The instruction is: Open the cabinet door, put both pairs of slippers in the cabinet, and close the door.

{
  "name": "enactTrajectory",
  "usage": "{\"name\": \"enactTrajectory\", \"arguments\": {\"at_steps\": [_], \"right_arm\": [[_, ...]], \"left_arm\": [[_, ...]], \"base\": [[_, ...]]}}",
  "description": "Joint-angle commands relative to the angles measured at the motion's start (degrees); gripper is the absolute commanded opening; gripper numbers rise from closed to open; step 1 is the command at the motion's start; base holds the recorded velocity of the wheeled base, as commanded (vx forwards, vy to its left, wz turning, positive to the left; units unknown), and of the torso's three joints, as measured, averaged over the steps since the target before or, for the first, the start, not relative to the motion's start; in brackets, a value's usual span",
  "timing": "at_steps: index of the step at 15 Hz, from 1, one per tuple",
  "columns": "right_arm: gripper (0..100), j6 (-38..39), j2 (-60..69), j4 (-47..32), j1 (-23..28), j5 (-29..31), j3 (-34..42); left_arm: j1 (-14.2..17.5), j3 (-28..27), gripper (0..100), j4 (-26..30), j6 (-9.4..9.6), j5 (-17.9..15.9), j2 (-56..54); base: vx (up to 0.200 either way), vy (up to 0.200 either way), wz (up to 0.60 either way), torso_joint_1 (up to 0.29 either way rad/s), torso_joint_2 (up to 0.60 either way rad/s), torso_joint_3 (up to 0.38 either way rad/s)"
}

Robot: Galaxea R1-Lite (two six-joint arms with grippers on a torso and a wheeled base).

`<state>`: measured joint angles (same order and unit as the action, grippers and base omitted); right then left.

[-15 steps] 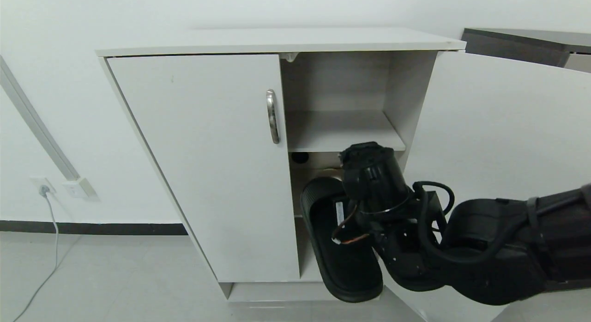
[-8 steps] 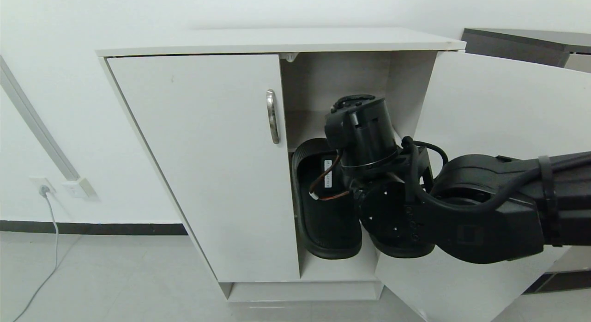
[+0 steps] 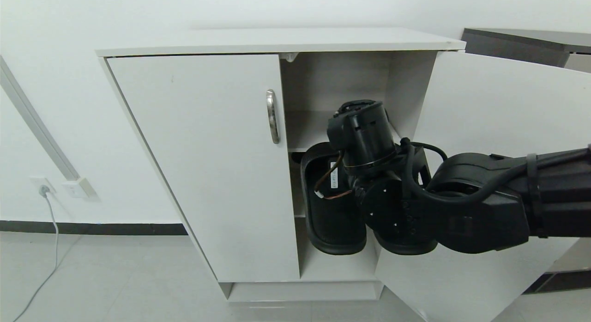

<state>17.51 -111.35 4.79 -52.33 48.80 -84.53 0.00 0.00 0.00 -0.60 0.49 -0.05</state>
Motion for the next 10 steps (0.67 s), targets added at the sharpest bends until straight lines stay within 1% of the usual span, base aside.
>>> {"name": "enactTrajectory", "arguments": {"at_steps": [1,7,10], "right_arm": [[0,0.0,-0.1,0.0,0.5,0.0,0.0],[0,-0.1,-0.5,0.0,0.5,0.0,0.1],[0,-0.5,-0.9,0.1,0.5,0.9,-0.2]], "left_arm": [[0.0,0.0,0,0.0,-0.02,0.0,0.0],[0.0,0.0,0,0.0,-0.02,0.0,0.0],[0.0,0.0,0,0.0,-0.02,0.0,0.0]], "base": [[0.000,0.000,0.00,0.000,0.00,0.000],[0.000,0.000,0.00,0.000,0.00,0.000],[0.000,0.000,0.00,0.000,0.00,0.000]]}}
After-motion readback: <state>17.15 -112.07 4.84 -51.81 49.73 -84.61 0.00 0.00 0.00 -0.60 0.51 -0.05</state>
